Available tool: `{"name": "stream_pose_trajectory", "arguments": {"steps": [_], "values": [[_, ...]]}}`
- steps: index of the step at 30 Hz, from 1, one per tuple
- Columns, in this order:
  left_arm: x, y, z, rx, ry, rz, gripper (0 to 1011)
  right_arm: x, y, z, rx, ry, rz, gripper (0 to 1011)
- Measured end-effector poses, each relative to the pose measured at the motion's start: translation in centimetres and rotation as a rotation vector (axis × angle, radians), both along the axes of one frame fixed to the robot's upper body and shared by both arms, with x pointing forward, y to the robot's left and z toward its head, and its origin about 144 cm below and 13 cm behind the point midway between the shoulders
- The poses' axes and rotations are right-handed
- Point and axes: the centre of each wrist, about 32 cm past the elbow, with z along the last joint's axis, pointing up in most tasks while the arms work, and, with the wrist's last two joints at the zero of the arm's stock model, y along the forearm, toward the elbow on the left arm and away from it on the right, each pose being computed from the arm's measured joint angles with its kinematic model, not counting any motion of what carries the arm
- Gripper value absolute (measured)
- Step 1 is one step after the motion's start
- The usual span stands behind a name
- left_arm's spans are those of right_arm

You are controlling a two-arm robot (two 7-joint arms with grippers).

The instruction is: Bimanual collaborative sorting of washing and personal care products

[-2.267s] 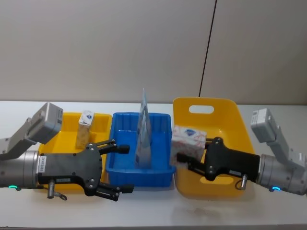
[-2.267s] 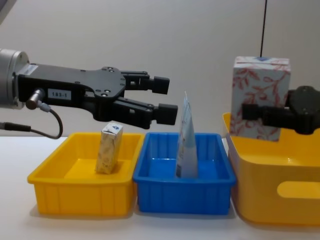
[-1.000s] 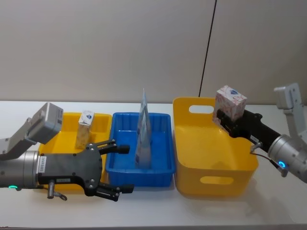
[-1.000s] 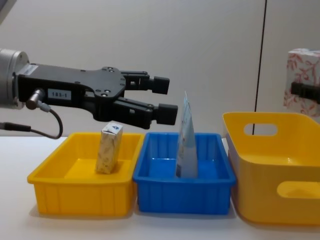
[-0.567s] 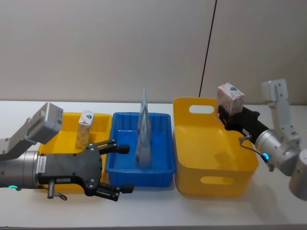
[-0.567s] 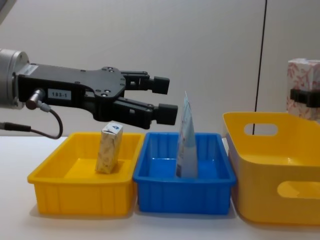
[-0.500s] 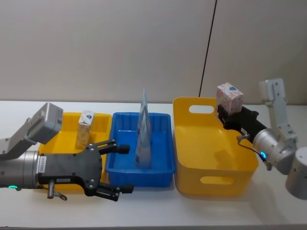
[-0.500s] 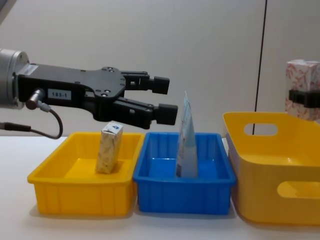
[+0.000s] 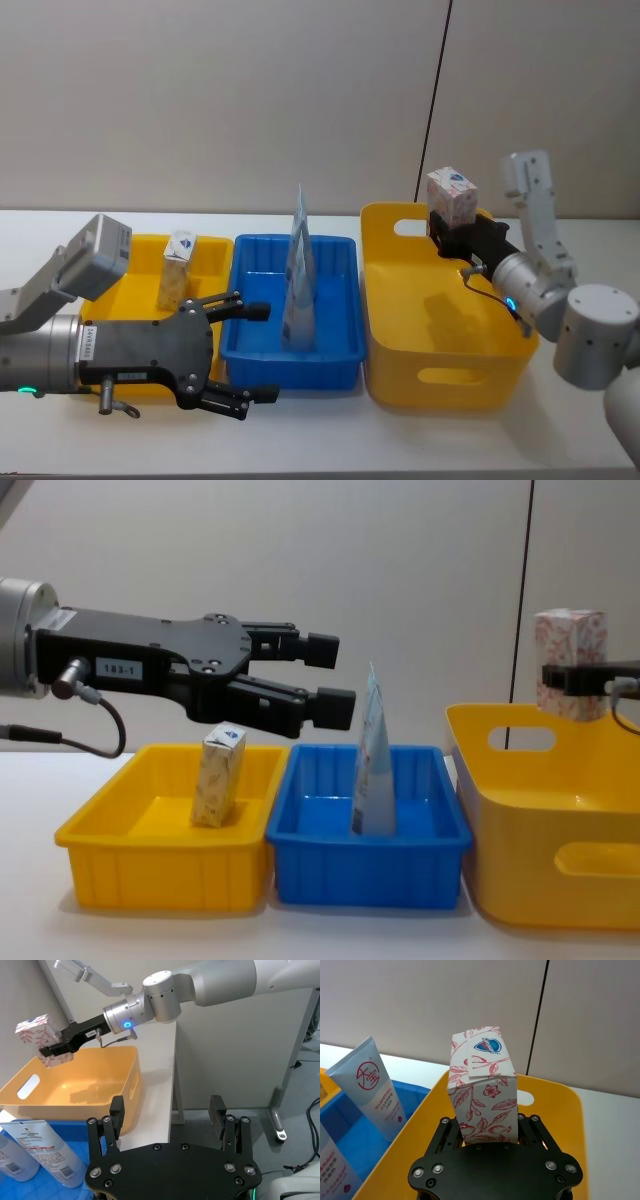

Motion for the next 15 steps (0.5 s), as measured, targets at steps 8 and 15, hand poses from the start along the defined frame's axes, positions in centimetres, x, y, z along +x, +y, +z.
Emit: {"name": "stream_pose_trajectory", "arguments": {"steps": [8, 15], "values": [[0.0, 0.0, 0.0, 0.0, 0.0, 0.0, 1001, 1.1, 1.1, 0.0, 0.004, 0.01, -0.013, 363], [0.0, 0.0, 0.0, 0.0, 0.0, 0.0, 1001, 1.6, 1.7, -0.3, 0.008, 0.016, -0.029, 362]]}}
